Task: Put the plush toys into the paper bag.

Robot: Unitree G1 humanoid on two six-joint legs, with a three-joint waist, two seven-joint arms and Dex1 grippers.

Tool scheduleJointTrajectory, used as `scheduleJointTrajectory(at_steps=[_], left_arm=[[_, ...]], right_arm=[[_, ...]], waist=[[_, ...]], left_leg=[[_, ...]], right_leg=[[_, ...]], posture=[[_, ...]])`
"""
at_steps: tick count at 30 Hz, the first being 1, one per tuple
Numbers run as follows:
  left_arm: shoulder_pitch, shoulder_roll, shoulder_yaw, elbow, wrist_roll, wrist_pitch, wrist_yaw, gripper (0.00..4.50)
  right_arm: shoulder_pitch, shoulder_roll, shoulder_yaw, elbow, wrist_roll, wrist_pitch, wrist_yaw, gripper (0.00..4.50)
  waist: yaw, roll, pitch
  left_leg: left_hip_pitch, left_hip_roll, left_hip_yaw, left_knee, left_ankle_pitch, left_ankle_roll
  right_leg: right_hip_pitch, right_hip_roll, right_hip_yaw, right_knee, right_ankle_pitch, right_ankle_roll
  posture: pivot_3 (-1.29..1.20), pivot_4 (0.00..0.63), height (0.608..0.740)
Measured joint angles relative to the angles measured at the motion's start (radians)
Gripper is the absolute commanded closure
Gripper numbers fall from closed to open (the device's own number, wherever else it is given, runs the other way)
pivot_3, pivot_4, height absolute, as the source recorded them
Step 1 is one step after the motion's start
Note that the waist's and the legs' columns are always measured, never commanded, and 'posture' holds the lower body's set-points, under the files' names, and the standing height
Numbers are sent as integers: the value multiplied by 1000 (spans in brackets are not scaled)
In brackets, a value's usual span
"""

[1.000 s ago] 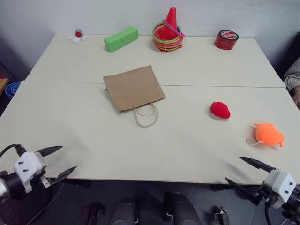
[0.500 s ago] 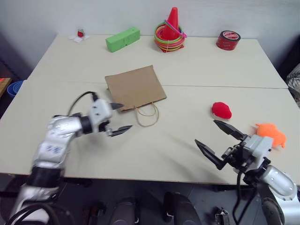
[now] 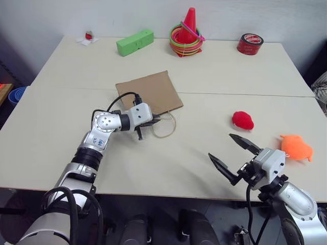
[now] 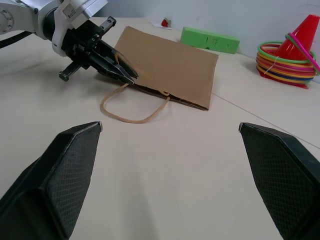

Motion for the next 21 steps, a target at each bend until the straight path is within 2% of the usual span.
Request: scheduleJointTrajectory(at_steps=[2,8,12,21], left_arm=[[-1,2,11,-3,-45,20,-73,4500],[-31,17,76,-108,-230,114,-318,4500],[-42,24,94,-179,-297,199,-396,4500],[9,39,122,-433,-414,425,-419,4500]], right_arm=[[-24,-8,35,-9,7,49,2,907],[-270,-11,187,16,-22,193,6,2969],[-412,35,296,106,-80,244,2,4351],[-605,245,428,383,-236,248,-99,4430]], waist=[[-2,0,0],[-12,0,0],[-19,0,0],[-25,0,0]], left_leg=[[0,0,0,1,0,0],[0,0,-1,2,0,0],[-1,0,-2,2,1,0],[-4,0,-6,3,1,0]], right_leg=[[0,0,0,0,0,0],[0,-1,0,1,0,0],[1,0,0,0,0,0],[0,-1,3,0,0,0]], posture=[[0,150,740],[0,150,740],[0,150,740],[0,150,740]])
